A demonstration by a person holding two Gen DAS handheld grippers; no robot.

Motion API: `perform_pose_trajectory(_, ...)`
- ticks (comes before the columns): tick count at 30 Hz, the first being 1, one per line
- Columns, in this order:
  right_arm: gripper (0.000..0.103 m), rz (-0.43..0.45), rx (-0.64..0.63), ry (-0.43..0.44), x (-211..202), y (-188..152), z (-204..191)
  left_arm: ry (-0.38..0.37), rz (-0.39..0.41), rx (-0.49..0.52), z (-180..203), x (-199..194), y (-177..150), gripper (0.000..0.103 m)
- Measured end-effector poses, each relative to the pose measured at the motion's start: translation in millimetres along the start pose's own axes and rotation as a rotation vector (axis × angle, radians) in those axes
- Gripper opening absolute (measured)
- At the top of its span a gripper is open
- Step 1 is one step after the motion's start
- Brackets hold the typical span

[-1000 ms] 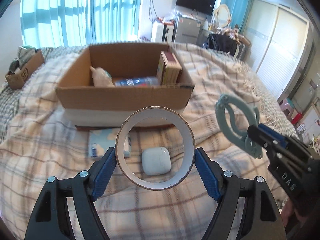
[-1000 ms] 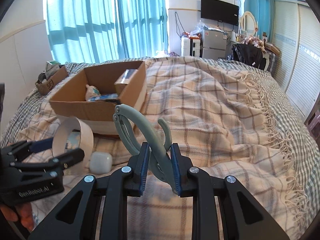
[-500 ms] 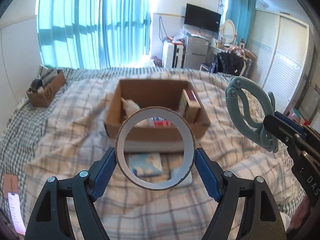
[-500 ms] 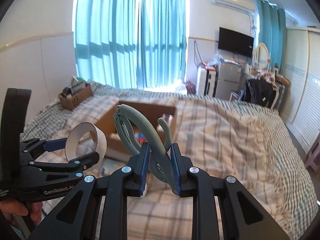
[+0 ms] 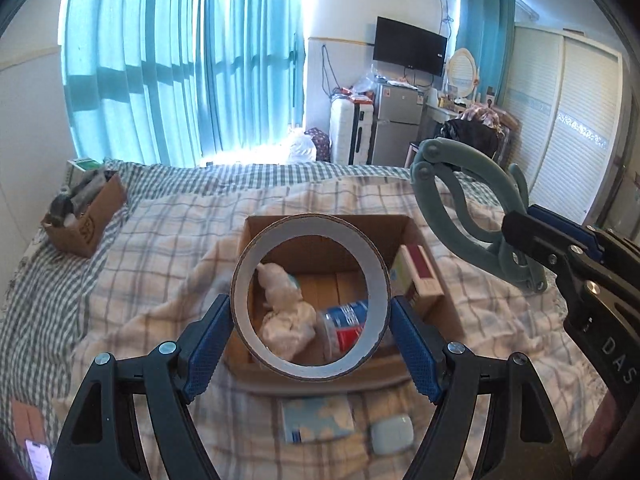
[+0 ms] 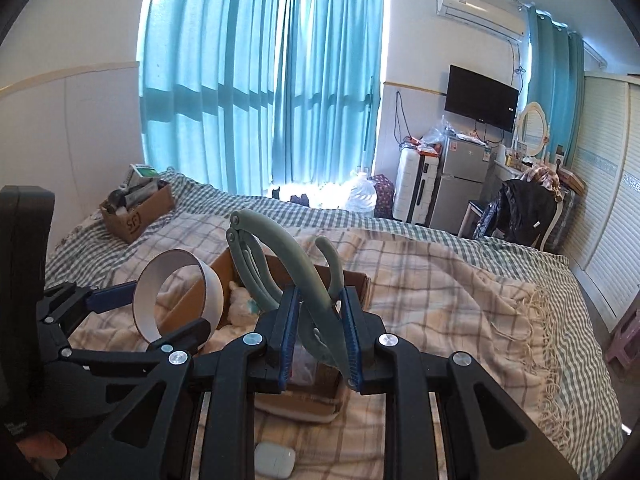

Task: Organize objects
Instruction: 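Carry tape roll and clip over the box and release both grippers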

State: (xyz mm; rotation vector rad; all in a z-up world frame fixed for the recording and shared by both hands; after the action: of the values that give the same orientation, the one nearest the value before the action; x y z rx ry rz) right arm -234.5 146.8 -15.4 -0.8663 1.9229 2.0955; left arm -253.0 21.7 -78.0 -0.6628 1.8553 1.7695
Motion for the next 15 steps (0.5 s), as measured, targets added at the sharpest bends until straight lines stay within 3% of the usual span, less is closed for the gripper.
perform_pose_trajectory(8, 0.021, -0.064, 0.046, -0.005, 86.1, -0.8, 25.6, -0.004, -0.049, 0.037, 3.0, 77.8, 4.2, 0.080)
perform_pose_trajectory(15, 0.021, -0.110, 0.065, -0.017, 126.5, -15.3, 47.2, -0.025, -0.068, 0.065, 16.4, 111.8, 1.9, 0.080)
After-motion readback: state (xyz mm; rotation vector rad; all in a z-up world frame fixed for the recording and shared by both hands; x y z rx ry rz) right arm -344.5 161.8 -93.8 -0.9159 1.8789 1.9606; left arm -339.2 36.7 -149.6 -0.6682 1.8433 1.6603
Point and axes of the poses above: each gripper's, at about its wrist camera, not at the fingertips, and x roughly the way its jaws point, z to its right, y to its top, the point moved 9 cm from there along x, roughly the way its jaws point, and after that the axes turned 7 degrees about y, right-handed, at the moved point
